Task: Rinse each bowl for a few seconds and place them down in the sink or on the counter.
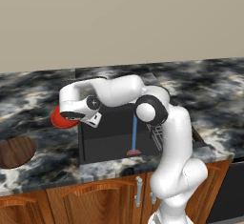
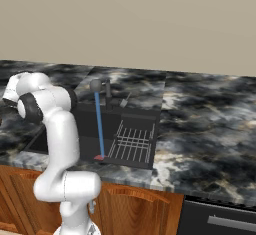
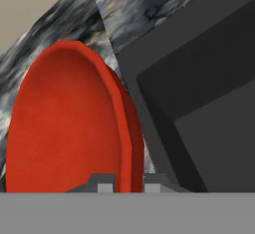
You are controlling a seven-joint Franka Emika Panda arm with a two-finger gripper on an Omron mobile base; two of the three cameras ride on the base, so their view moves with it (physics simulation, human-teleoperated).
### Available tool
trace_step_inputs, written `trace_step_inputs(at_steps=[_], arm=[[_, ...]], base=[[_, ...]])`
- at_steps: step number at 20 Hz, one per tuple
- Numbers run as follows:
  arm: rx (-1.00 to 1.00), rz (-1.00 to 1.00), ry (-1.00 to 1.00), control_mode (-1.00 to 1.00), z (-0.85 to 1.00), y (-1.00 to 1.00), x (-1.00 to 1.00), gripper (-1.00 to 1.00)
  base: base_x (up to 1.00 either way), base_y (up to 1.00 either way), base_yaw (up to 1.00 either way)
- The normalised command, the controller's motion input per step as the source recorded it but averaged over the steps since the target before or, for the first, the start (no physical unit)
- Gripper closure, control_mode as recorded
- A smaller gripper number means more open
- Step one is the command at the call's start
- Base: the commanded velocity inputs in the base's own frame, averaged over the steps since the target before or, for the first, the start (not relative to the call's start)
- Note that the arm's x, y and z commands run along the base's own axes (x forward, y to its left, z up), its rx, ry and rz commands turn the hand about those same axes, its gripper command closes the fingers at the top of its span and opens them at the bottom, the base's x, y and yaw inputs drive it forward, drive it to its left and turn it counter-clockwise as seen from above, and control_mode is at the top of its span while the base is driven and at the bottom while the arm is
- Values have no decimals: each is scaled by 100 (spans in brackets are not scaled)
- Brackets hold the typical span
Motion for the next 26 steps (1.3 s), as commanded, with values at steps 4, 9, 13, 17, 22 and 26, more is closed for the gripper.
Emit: trace_step_inputs(at_steps=[4, 9, 13, 17, 22, 26], arm=[[-10, -4, 8, -100, 0, 40, 16, 100], [-13, -4, 7, -100, -1, 38, 15, 100], [-13, -4, 7, -100, -1, 39, 16, 100], [-13, -4, 7, -100, -2, 38, 17, 100], [-13, -4, 7, -100, -4, 38, 17, 100], [-14, -5, 6, -100, -6, 38, 17, -100]], base=[[0, 0, 0], [0, 0, 0], [0, 0, 0], [0, 0, 0], [0, 0, 0], [0, 0, 0]])
